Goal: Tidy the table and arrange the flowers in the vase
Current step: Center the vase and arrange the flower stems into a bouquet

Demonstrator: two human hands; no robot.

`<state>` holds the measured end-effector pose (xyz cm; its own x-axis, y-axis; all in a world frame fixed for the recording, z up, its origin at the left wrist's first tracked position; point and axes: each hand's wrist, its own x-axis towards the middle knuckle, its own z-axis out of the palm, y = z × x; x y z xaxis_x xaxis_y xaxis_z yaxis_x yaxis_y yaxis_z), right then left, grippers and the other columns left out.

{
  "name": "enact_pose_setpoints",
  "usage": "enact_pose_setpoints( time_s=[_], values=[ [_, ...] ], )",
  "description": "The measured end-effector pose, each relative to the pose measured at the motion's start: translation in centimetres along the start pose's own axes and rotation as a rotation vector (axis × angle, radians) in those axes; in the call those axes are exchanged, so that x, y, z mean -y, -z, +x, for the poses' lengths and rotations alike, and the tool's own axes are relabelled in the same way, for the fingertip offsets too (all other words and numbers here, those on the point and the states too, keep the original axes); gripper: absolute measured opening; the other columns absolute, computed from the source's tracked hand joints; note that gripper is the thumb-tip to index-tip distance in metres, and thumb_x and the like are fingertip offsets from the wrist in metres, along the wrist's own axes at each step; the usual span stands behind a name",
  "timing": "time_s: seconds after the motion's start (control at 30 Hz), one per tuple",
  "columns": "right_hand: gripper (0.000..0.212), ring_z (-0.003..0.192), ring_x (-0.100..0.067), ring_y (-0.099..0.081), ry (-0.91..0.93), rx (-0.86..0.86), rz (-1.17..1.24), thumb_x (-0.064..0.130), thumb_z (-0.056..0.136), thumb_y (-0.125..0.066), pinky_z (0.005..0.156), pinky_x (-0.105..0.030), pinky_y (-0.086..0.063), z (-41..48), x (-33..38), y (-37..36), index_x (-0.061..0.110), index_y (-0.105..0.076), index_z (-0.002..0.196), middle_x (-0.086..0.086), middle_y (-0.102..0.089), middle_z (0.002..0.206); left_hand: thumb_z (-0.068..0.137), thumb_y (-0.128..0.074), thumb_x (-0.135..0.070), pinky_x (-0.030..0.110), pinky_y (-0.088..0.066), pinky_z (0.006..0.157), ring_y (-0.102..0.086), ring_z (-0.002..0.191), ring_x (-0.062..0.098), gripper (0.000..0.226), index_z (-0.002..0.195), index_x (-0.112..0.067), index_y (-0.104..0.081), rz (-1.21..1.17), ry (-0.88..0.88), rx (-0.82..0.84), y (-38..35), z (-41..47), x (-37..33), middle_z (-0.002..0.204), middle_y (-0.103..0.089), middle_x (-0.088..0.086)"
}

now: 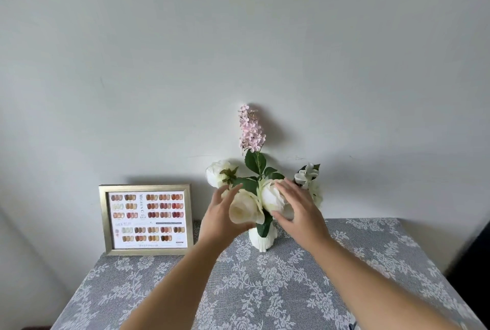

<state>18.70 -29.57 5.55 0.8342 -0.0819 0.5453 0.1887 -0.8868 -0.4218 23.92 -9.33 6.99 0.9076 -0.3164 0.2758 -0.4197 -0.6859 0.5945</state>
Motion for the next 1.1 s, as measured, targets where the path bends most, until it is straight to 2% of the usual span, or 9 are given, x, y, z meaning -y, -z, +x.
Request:
enact_pose_setpoints(
  time_s=[0.1, 0.23, 0.33, 0.47, 0.57, 0.77, 0.87, 0.97, 1.1],
  values=[
    [0.069, 0.132, -0.008, -0.017, 0.009, 0.048, 0.004, 0.028, 0.081, -0.066, 0.086, -0.021, -0.041, -0.3, -0.2, -0.4, 0.038, -0.029, 0.139, 0.008, -0.017, 0.152, 0.055, -0.086, -0.036, 0.028, -0.043, 0.091, -0.045, 0.112, 0.010, 0.090, 0.132, -0.042, -0.040, -0.027, -0.021, 0.041, -0.5, -0.4, 0.7, 0.142, -0.035, -0.006],
    [0.060, 0.130, -0.013, -0.029, 0.014, -0.012, 0.078, 0.011, 0.083, -0.063, 0.095, -0.029, -0.044, 0.9, 0.4, 0.0, 0.031, -0.039, 0.135, 0.002, -0.028, 0.149, 0.064, -0.082, -0.023, 0.029, -0.047, 0.089, -0.058, 0.101, 0.017, 0.064, 0.122, -0.032, -0.056, -0.100, -0.046, -0.079, -0.6, 0.4, 0.3, 0.120, -0.060, -0.003],
    [0.055, 0.126, -0.017, -0.040, 0.022, 0.005, 0.081, 0.008, 0.084, -0.062, 0.097, -0.030, -0.044, 1.8, 0.5, 0.2, 0.028, -0.044, 0.132, 0.001, -0.035, 0.146, 0.066, -0.081, -0.026, 0.026, -0.048, 0.082, -0.060, 0.092, 0.013, 0.058, 0.120, -0.031, -0.060, -0.118, -0.042, -0.116, -0.6, 1.3, -0.6, 0.111, -0.063, -0.005],
    [0.047, 0.126, -0.022, -0.042, 0.030, 0.056, 0.056, 0.007, 0.083, -0.062, 0.103, -0.027, -0.029, 1.8, 0.3, -0.1, 0.021, -0.052, 0.127, -0.006, -0.043, 0.141, 0.069, -0.079, -0.026, 0.030, -0.052, 0.084, -0.062, 0.089, 0.014, 0.052, 0.117, -0.028, -0.063, -0.090, -0.007, -0.104, -1.0, 1.9, -1.1, 0.112, -0.066, -0.003],
    [0.047, 0.123, -0.022, -0.046, 0.031, 0.064, 0.032, 0.007, 0.082, -0.063, 0.106, -0.031, -0.032, 1.4, 0.1, -0.5, 0.019, -0.053, 0.126, -0.007, -0.051, 0.134, 0.069, -0.079, -0.028, 0.028, -0.052, 0.083, -0.063, 0.089, 0.015, 0.049, 0.115, -0.028, -0.065, -0.069, 0.003, -0.088, -1.3, 1.7, -1.1, 0.111, -0.066, -0.003],
    [0.045, 0.121, -0.022, -0.048, 0.039, 0.092, -0.034, 0.016, 0.084, -0.062, 0.103, -0.035, -0.038, 1.2, -0.1, -0.3, 0.023, -0.052, 0.127, -0.006, -0.050, 0.136, 0.064, -0.080, -0.040, 0.028, -0.050, 0.078, -0.060, 0.092, 0.014, 0.061, 0.121, -0.038, -0.057, 0.003, -0.015, -0.030, -0.9, 1.3, -1.1, 0.115, -0.061, -0.009],
    [0.041, 0.113, -0.019, -0.049, 0.098, 0.019, -0.164, 0.029, 0.086, -0.056, 0.089, -0.035, -0.050, 1.5, 0.0, 0.7, 0.022, -0.051, 0.126, -0.003, -0.052, 0.129, 0.055, -0.075, -0.063, 0.024, -0.047, 0.072, -0.056, 0.100, 0.009, 0.079, 0.126, -0.048, -0.043, 0.129, -0.046, 0.009, 0.1, 1.3, -1.2, 0.123, -0.049, -0.019],
    [0.038, 0.100, -0.020, -0.053, 0.117, -0.127, -0.209, 0.027, 0.082, -0.063, 0.073, -0.032, -0.054, 2.4, -0.2, 2.3, 0.019, -0.055, 0.118, -0.006, -0.056, 0.114, 0.053, -0.075, -0.065, 0.025, -0.046, 0.081, -0.048, 0.111, 0.011, 0.087, 0.130, -0.047, -0.038, 0.161, -0.064, -0.008, 1.5, 2.0, -0.8, 0.133, -0.044, -0.010],
    [0.046, 0.103, -0.022, -0.050, 0.050, -0.247, -0.264, 0.034, 0.078, -0.065, 0.085, -0.038, -0.047, 3.2, -1.0, 4.1, 0.020, -0.054, 0.121, -0.004, -0.055, 0.119, 0.062, -0.066, -0.067, 0.035, -0.049, 0.089, -0.047, 0.119, 0.020, 0.080, 0.132, -0.040, -0.039, 0.164, -0.005, -0.050, 3.1, 3.4, -0.1, 0.137, -0.042, -0.001]
  ],
)
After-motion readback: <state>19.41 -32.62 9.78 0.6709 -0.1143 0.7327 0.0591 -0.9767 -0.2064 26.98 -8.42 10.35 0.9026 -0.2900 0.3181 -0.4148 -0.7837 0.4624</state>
